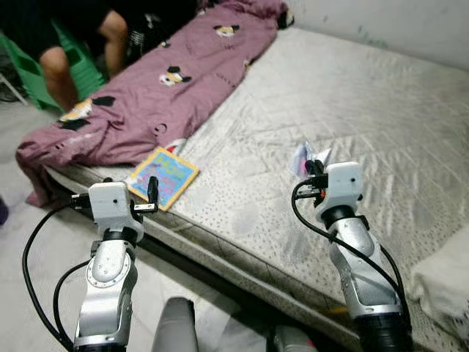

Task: Clean up the room

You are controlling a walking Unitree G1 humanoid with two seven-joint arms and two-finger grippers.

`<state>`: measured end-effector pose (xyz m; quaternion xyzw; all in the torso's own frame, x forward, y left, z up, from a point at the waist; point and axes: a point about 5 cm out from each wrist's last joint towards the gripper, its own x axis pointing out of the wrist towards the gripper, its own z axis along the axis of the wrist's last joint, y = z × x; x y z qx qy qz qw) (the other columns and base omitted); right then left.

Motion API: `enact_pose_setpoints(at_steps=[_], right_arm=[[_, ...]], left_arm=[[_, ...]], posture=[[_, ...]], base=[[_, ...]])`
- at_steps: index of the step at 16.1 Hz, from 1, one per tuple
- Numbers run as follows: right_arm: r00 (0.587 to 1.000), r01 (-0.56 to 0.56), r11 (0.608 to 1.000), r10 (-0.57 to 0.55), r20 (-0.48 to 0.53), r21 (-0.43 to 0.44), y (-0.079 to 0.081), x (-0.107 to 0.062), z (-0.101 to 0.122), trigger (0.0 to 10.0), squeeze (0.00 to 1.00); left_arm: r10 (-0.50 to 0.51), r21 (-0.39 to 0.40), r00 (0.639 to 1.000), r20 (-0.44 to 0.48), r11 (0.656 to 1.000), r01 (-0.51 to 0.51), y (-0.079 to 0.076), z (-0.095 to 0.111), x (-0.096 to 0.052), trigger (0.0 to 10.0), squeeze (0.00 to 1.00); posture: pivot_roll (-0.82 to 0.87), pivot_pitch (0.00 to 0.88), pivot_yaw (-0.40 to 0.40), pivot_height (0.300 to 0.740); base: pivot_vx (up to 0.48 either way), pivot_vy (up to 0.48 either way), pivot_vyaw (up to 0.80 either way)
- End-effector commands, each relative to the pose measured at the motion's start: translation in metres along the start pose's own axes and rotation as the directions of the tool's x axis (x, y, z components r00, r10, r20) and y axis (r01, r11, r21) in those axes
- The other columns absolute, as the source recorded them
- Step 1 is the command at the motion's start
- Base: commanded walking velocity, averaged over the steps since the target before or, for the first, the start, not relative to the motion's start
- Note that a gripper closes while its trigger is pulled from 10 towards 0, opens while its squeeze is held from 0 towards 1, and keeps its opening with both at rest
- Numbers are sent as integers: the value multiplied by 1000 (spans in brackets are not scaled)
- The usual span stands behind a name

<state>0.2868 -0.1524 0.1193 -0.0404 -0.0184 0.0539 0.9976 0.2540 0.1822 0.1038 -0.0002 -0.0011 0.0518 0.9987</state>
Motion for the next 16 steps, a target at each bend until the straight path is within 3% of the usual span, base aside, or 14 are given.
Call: enact_pose_setpoints(at_steps=[1,6,16], right_arm=[[1000,26,1000,-26,-2,12,-3,3,1,10000,0],[997,75,997,-75,-2,-10,-9,5,0,10000,0],[995,94,993,-95,-7,-66,-12,6,-5,10000,0]], left_arm=[[6,7,1000,-3,1000,-6,2,0,1,10000,0],[5,8,1000,-1,1000,-5,2,0,2,10000,0],[15,24,1000,-3,1000,-15,1,-3,3,10000,0]], posture=[[-79,0,5,681],[-78,0,1,740],[-79,0,-8,740]], base=[[0,0,0],[0,0,0],[0,0,0]])
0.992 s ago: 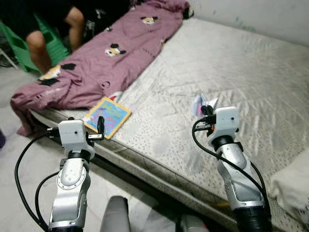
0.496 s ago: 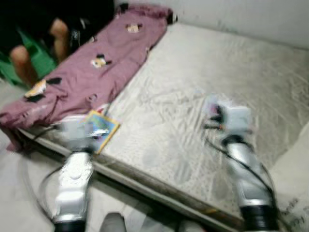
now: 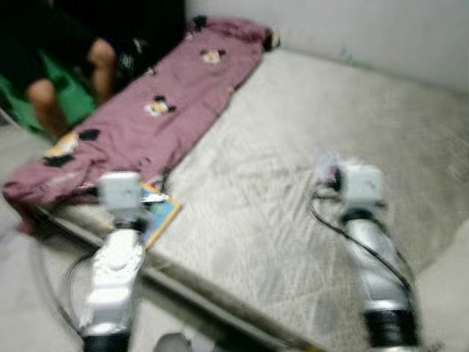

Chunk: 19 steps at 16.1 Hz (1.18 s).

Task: Clean up the room

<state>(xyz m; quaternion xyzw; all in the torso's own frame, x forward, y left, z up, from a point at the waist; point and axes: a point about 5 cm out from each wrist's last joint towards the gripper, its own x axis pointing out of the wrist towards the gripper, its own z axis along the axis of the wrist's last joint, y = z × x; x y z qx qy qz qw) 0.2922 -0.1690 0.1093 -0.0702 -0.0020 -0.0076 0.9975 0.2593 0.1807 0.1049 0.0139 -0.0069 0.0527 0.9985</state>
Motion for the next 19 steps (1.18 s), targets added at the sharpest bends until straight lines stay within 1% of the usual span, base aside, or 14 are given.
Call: enact_pose_setpoints(at_steps=[1,3,5,6,8,9,10,13,15,16,18,19], right_arm=[[999,-21,1000,22,34,-10,3,3,8,10000,0],[1000,1,1000,-1,22,-6,0,6,8,10000,0],[1000,1,1000,-1,20,3,1,5,6,10000,0],[1000,-6,1000,6,6,24,2,5,5,10000,0],[1000,-20,1000,19,17,14,6,6,8,10000,0],[999,-34,999,34,28,-5,9,8,11,10000,0],[999,-32,999,32,27,3,11,10,14,10000,0],[998,-59,998,58,20,15,20,8,8,10000,0],[997,-81,997,80,16,11,23,4,4,10000,0],[995,-93,996,92,27,11,24,3,5,10000,0],[996,-82,997,81,24,16,22,6,6,10000,0],[998,-67,997,67,12,38,20,6,4,10000,0]], left_arm=[[12,-3,1000,-15,1000,-12,3,-4,-2,10000,0],[10,-4,1000,-14,1000,-10,3,-4,-2,10000,0],[0,-5,1000,-14,1000,-1,2,-4,-2,10000,0],[0,-4,1000,-15,1000,0,2,-4,-2,10000,0],[-6,1,1000,-13,1000,6,2,-4,0,10000,0],[-23,14,1000,-1,1000,23,1,-2,2,10000,0],[-22,18,1000,1,1000,22,2,-2,3,10000,0],[-4,19,1000,-19,1000,4,5,-6,-3,10000,0],[1,9,999,-53,1000,-1,5,-13,-8,10000,0],[-7,8,998,-61,1000,8,3,-15,-9,10000,0],[-27,6,997,-67,1000,28,0,-16,-8,10000,0],[-29,6,997,-70,1000,30,-2,-17,-7,10000,0]], posture=[[-81,0,-6,740],[-83,0,-4,740],[-85,0,-3,740],[-85,0,-3,740],[-82,0,-20,740],[-80,0,-28,740],[-80,0,-26,740],[-68,0,-6,740],[-71,0,8,740],[-71,0,11,740],[-73,0,16,740],[-74,0,17,740]], base=[[0,0,0],[0,0,0],[0,0,0],[0,0,0],[0,0,-800],[0,0,-800],[0,0,-581],[0,0,0],[0,0,0],[0,0,0],[0,0,0],[0,0,0]])
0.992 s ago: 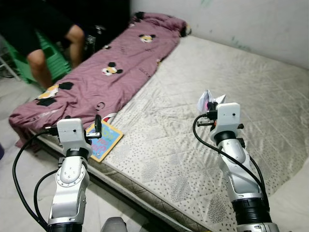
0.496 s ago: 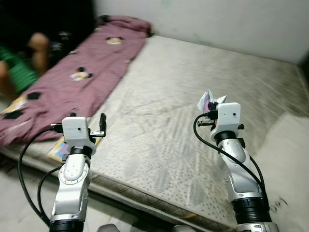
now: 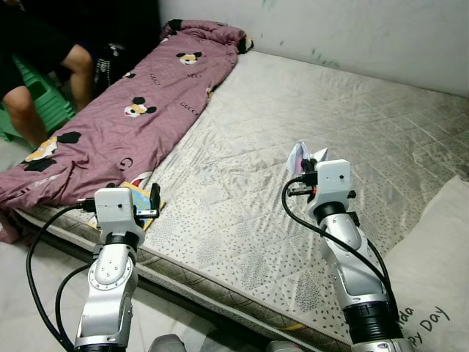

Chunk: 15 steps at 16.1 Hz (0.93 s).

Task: Clean up the room

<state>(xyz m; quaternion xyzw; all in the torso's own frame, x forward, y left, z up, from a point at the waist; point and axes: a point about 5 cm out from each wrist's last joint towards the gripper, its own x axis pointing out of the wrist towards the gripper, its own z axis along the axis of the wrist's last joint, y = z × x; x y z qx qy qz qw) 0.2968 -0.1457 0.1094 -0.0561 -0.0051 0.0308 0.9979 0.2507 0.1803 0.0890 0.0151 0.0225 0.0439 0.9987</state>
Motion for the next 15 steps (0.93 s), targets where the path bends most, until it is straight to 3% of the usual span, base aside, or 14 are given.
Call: enact_pose_setpoints(at_steps=[1,5,11,15], right_arm=[[1000,17,1000,-17,-24,13,-4,1,-3,10000,0],[999,26,999,-25,-46,26,-7,-2,-6,10000,0],[999,-6,1000,8,-39,30,-2,-2,-3,10000,0],[998,-11,999,13,-56,42,-1,-5,-5,10000,0]], left_arm=[[-2,4,1000,-15,1000,2,-4,0,2,10000,0],[-13,-39,1000,4,999,13,-7,6,4,10000,0],[-15,-62,1000,3,998,15,-7,7,1,10000,0],[-29,-68,1000,-3,997,29,-8,8,0,10000,0]], posture=[[-69,0,12,740],[-69,0,-11,740],[-67,0,-26,740],[-72,0,-28,740]], base=[[0,0,0],[0,0,-600],[0,0,0],[0,0,-727]])
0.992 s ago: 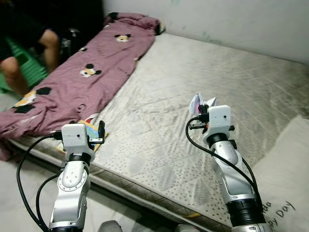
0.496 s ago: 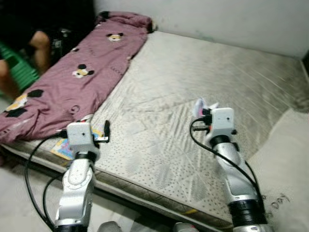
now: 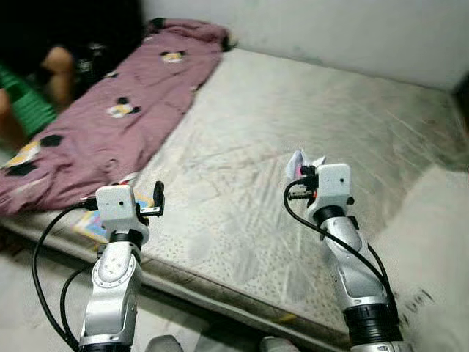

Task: Clean up the room

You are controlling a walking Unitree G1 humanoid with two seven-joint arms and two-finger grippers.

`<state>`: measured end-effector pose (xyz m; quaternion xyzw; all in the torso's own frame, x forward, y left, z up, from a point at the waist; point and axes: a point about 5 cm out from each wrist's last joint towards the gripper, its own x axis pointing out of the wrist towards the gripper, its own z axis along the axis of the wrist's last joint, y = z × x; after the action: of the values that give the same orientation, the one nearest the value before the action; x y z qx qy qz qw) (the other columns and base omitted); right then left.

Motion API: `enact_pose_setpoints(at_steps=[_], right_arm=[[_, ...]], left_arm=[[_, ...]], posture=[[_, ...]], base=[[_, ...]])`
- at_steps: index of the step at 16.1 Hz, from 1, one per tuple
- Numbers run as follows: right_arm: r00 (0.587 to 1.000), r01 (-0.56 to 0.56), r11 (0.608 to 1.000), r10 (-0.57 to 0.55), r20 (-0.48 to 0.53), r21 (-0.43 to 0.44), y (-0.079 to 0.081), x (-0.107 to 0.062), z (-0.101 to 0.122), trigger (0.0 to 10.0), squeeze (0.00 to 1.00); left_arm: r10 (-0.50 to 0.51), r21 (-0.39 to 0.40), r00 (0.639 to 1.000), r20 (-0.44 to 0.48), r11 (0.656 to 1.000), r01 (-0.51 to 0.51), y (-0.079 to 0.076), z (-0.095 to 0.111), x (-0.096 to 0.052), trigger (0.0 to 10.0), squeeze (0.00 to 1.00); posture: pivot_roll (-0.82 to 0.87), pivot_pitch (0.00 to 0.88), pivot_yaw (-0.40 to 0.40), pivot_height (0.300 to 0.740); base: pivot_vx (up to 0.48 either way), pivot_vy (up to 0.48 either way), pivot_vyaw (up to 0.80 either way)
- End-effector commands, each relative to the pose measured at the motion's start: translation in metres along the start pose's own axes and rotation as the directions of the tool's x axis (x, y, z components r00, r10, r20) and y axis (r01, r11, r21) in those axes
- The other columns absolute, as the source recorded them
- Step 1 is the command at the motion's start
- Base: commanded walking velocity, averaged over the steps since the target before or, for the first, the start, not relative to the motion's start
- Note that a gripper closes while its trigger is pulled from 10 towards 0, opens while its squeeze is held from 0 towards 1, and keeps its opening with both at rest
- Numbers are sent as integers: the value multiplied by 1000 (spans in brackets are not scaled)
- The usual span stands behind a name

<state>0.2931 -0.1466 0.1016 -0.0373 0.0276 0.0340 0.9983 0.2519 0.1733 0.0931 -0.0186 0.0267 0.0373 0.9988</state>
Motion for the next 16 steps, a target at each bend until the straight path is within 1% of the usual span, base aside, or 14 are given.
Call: enact_pose_setpoints(at_steps=[1,2,4,9,16], right_arm=[[1000,-2,1000,2,6,3,-2,-2,3,10000,0],[1000,-3,1000,3,5,3,-2,-2,3,10000,0],[1000,-6,1000,6,-2,2,-2,0,1,10000,0],[1000,-13,1000,13,-10,4,-1,1,0,10000,0],[1000,-26,1000,26,-15,4,1,2,-1,10000,0]], left_arm=[[-16,-1,1000,6,1000,16,-2,4,0,10000,0],[-17,-2,1000,5,1000,17,-2,4,0,10000,0],[-20,-3,1000,6,1000,20,-3,5,1,10000,0],[-20,-4,1000,8,1000,20,-3,6,0,10000,0],[-33,7,999,8,999,33,-5,7,1,10000,0]], posture=[[-71,0,-27,740],[-69,0,-29,740],[-61,0,-32,740],[-55,0,-32,740],[-53,0,-32,740]], base=[[0,0,-800],[0,0,-594],[0,0,0],[0,272,0],[0,335,0]])
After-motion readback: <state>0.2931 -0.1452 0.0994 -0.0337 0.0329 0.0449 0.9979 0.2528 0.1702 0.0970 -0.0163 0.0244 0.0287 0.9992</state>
